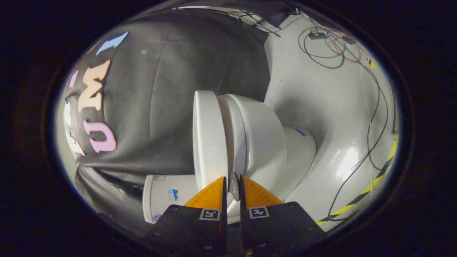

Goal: Open the toilet lid.

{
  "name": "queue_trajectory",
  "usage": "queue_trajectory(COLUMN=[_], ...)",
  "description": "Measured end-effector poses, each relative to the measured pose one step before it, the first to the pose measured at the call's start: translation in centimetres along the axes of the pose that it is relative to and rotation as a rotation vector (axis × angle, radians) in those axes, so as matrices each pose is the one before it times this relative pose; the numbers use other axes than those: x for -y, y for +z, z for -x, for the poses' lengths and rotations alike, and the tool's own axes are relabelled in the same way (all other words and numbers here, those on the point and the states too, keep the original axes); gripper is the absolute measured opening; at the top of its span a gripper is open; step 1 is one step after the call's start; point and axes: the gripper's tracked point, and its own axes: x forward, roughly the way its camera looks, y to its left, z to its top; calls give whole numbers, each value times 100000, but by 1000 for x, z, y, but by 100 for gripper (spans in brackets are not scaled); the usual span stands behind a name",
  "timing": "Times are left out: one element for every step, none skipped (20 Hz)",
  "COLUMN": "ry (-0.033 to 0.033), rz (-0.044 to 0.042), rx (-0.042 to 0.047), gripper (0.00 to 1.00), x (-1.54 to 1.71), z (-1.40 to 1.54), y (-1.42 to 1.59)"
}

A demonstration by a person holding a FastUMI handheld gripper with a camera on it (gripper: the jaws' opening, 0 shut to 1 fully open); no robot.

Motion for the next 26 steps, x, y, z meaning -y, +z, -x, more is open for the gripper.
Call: queue_trajectory(ry=[447, 13, -1700, -1347, -667, 152, -859, -1764, -608, -216, 194, -215, 640, 914, -731, -1536, -1742, -972, -42, 286, 828, 829, 837, 323, -615, -1094], rz=[2521, 4852, 5847, 4117, 1329, -985, -1265, -2102, -2279, 1439, 291, 881, 1232, -854, -1408, -368, 479, 1608, 1747, 1796, 846, -3, 44, 515, 2240, 3210], rx=[276, -874, 1051, 335, 537, 963, 496, 650, 116, -892, 75, -44, 617, 765, -290, -1677, -114, -89, 951, -66, 450, -66, 170, -29, 433, 293], gripper=[15, 15, 15, 15, 15, 15, 15, 15, 1, 1, 1, 1, 1, 1, 1, 1, 1, 1, 1, 1, 1, 1, 1, 1, 1, 1], x=[-19, -24, 257, -90, -244, -97, 158, 511, 756, 174, -526, -328, -392, -550, -439, -175, -105, -185, -582, -402, -525, -481, -531, -462, -131, -277], z=[63, -11, 50, 296, 36, -86, -135, 2815, -3838, -249, 887, 387, 424, 165, -20, 155, 195, 91, 163, 53, 539, 86, 261, -46, 175, 165], y=[217, -112, -24, -127, -5, 196, -172, 2660, -2073, -243, 68, -36, -9, 264, -18, -238, -135, -108, 79, -30, 158, 137, -4, 35, -208, 25])
